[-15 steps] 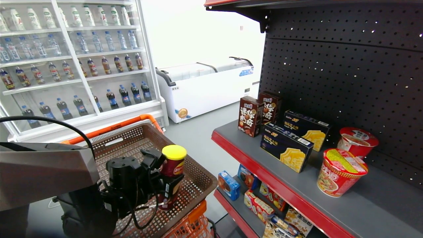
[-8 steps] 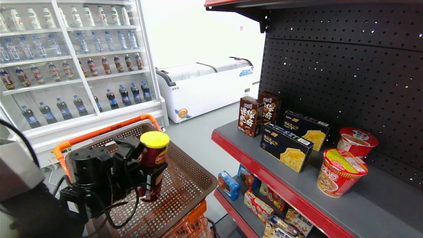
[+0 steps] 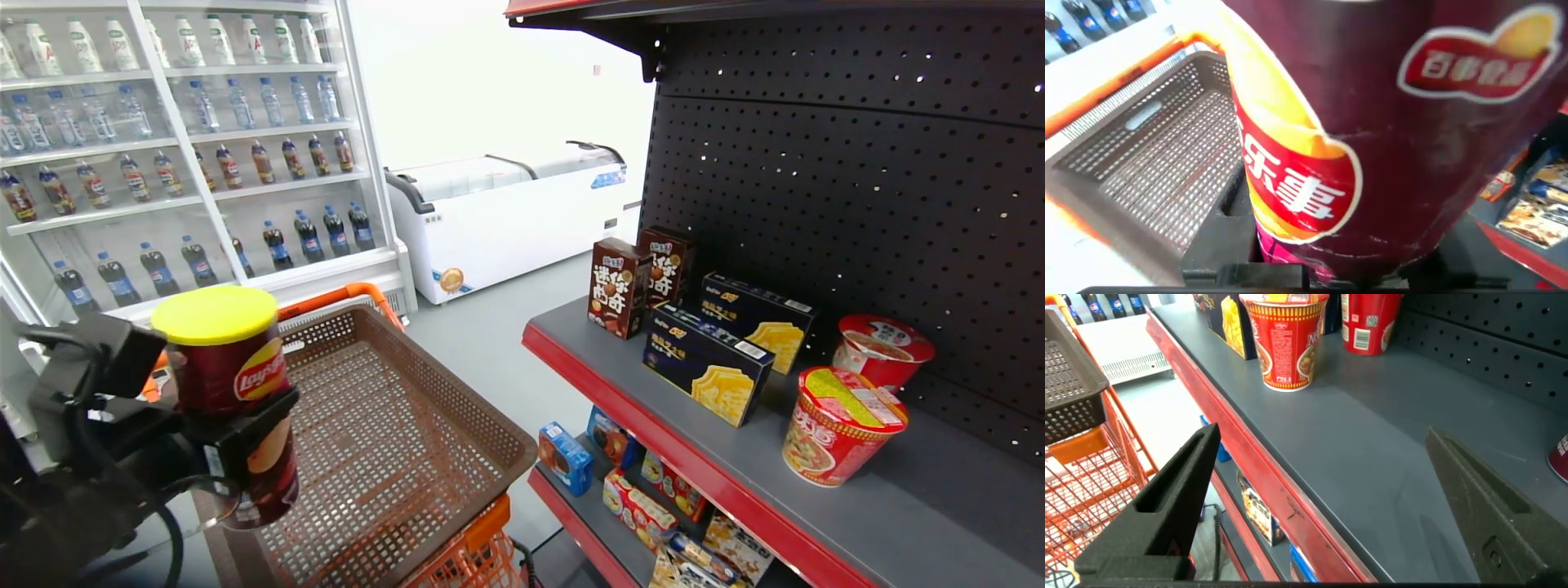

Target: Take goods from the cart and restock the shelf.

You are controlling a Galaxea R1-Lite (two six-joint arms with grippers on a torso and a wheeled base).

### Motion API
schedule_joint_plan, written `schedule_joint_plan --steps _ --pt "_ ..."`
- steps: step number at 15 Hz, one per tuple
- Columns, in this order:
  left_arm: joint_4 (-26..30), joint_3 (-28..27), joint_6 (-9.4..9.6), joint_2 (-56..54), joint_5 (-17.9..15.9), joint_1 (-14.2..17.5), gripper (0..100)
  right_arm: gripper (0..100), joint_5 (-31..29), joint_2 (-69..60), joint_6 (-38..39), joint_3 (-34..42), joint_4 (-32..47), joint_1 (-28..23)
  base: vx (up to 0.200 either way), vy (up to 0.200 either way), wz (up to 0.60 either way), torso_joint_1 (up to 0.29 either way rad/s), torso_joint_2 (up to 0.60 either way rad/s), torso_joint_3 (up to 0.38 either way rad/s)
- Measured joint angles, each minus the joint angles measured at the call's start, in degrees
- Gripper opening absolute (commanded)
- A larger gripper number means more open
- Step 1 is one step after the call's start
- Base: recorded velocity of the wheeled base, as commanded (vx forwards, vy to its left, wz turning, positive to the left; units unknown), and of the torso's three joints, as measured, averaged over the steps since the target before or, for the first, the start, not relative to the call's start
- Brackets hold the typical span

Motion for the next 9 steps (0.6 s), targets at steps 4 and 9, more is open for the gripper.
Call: schedule_joint_plan --steps 4,9 --pt "8.5 2.9 -0.18 -14.6 -0.9 1.3 0 100 0.0 0.0 0.0 0.0 0.0 0.0 0.0 0.0 0.0 0.0 0.0 0.0" --pt "19.6 3.7 0.0 -26.6 -0.9 2.6 0 100 0.0 0.0 0.0 0.0 0.0 0.0 0.0 0.0 0.0 0.0 0.0 0.0"
